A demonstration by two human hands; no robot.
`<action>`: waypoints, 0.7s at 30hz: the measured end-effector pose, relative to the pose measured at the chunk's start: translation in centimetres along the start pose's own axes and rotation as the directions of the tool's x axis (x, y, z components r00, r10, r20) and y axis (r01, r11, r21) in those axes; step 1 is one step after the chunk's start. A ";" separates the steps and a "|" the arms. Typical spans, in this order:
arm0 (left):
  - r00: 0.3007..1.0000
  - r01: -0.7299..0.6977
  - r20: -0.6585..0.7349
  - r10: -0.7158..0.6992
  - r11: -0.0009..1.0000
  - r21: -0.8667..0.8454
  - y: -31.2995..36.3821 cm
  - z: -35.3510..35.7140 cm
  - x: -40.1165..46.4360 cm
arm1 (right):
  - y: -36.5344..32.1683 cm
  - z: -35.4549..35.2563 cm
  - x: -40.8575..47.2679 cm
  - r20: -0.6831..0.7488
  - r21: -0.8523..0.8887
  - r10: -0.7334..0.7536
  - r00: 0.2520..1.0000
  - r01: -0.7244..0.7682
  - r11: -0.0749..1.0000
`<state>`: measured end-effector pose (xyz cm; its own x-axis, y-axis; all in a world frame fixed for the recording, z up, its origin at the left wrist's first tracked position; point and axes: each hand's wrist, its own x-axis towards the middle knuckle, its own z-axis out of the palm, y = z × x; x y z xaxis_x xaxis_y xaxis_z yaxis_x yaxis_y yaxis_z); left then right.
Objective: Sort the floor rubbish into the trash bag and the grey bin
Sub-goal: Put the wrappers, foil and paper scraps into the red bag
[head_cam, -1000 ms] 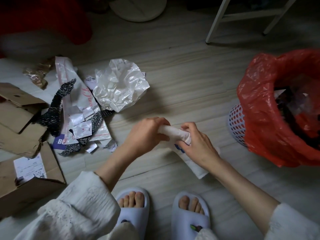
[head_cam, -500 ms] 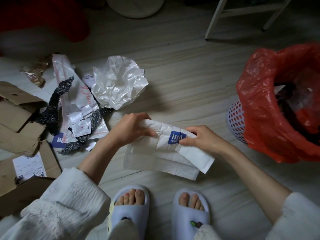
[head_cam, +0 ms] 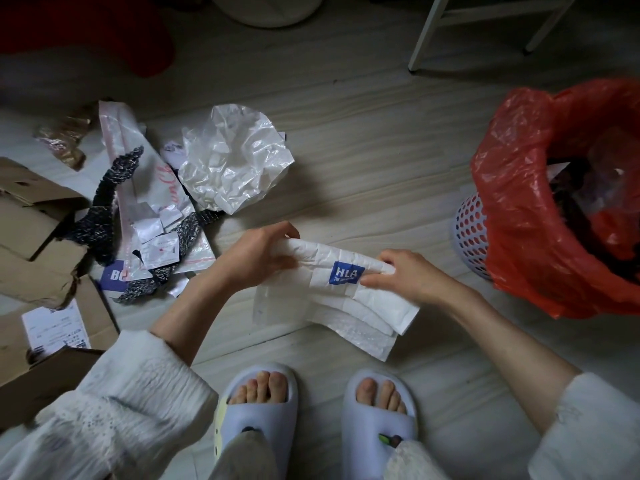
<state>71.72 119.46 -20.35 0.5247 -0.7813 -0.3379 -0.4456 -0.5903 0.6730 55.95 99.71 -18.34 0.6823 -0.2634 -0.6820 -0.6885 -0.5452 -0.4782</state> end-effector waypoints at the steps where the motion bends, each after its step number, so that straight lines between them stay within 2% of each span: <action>1: 1.000 0.005 0.026 -0.006 0.999 0.035 -0.4 0.3 0.0 | 0.1 0.1 0.1 0.086 0.045 0.014 0.996 -0.018 0.999; 3: 0.996 0.030 0.075 -0.045 0.982 0.184 -0.9 1.1 0.0 | 0.3 0.5 0.7 0.179 0.007 0.031 0.983 -0.032 0.999; 6: 0.998 -0.041 0.059 0.015 0.885 0.463 -1.5 2.6 0.4 | 0.7 1.9 2.7 0.053 -0.291 -0.020 0.998 0.035 0.956; 8: 0.992 -0.120 0.035 0.124 0.790 0.602 -2.0 3.7 0.5 | 1.2 3.6 3.6 -0.129 -0.585 -0.203 0.971 0.091 0.806; 10: 0.981 -0.162 0.030 0.194 0.715 0.680 -2.4 4.9 0.3 | 2.2 5.5 4.1 -0.265 -0.769 -0.411 0.872 0.066 0.635; 12: 0.976 -0.174 0.040 0.215 0.651 0.739 -2.5 6.0 -0.3 | 3.4 7.2 4.2 -0.304 -0.804 -0.512 0.803 0.072 0.590; 16: 0.970 -0.222 0.120 0.212 0.568 0.792 -3.8 8.2 -2.0 | 5.0 8.8 4.1 -0.215 -0.813 -0.425 0.880 0.080 0.577; 19: 0.969 -0.238 0.139 0.206 0.610 0.756 -4.8 9.1 -3.2 | 5.3 9.6 3.4 -0.098 -0.778 -0.341 0.935 0.141 0.612; 21: 0.975 -0.210 0.102 0.200 0.652 0.728 -4.2 8.9 -2.7 | 5.0 9.5 3.5 -0.095 -0.759 -0.309 0.946 0.132 0.638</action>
<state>65.69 122.26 -28.16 0.3484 -0.9000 -0.2621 -0.9291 -0.3685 0.0305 52.56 103.57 -28.36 0.8819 -0.1564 -0.4448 -0.1623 -0.9864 0.0249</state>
